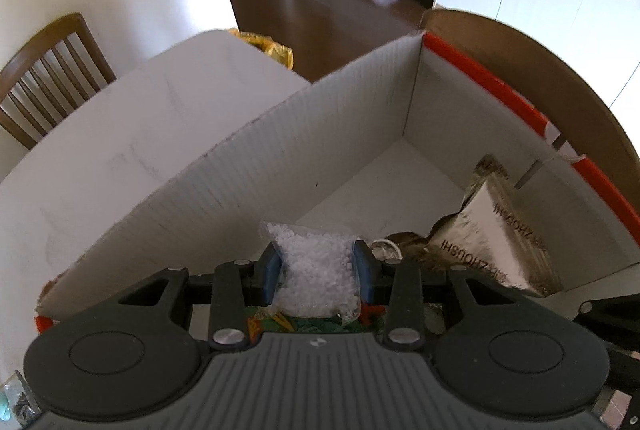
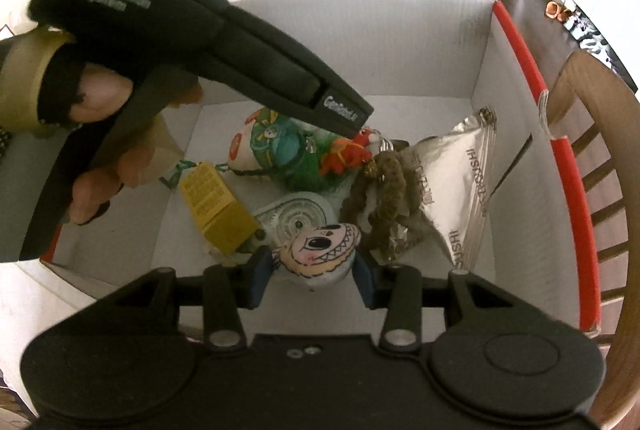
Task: Organize objects
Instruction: 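Carry the face plush and pellet bag into the shoebox and open both grippers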
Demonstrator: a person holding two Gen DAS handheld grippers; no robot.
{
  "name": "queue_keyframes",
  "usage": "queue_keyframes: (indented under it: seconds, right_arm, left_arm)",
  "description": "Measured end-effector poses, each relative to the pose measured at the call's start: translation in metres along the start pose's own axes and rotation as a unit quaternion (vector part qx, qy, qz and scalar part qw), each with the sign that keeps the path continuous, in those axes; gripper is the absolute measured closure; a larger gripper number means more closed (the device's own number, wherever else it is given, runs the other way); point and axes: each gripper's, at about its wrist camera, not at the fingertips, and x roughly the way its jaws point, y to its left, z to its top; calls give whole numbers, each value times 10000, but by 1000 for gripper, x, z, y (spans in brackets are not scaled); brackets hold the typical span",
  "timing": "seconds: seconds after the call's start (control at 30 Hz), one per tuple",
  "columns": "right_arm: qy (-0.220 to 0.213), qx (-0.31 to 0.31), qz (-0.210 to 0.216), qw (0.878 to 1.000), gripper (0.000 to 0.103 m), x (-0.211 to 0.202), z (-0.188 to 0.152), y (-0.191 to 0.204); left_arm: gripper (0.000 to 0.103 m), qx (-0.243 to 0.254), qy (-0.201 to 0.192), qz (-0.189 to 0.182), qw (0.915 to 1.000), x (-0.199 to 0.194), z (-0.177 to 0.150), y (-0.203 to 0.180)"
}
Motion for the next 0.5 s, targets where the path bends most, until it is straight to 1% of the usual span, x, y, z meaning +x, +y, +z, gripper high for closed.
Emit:
queue_keyframes:
  seconds: [0.1, 0.23, 0.4, 0.47, 0.5]
  right_arm:
    - [-15, 37, -20, 10000, 60, 3, 4, -10]
    - [-23, 48, -30, 10000, 59, 3, 3, -9]
    - [-14, 63, -34, 10000, 55, 2, 0, -8]
    - [-33, 68, -57, 10000, 48, 0, -1, -7]
    - [-51, 79, -57, 9999, 47, -1, -1, -7]
  left_arm:
    - [66, -7, 81, 44, 10000, 7, -3, 3]
    - [65, -16, 172, -9, 9999, 14, -6, 5]
    - [65, 37, 195, 16, 9998, 16, -10, 5]
    - [65, 40, 189, 10, 9998, 14, -11, 5]
    - [64, 49, 188, -20, 9998, 13, -11, 5]
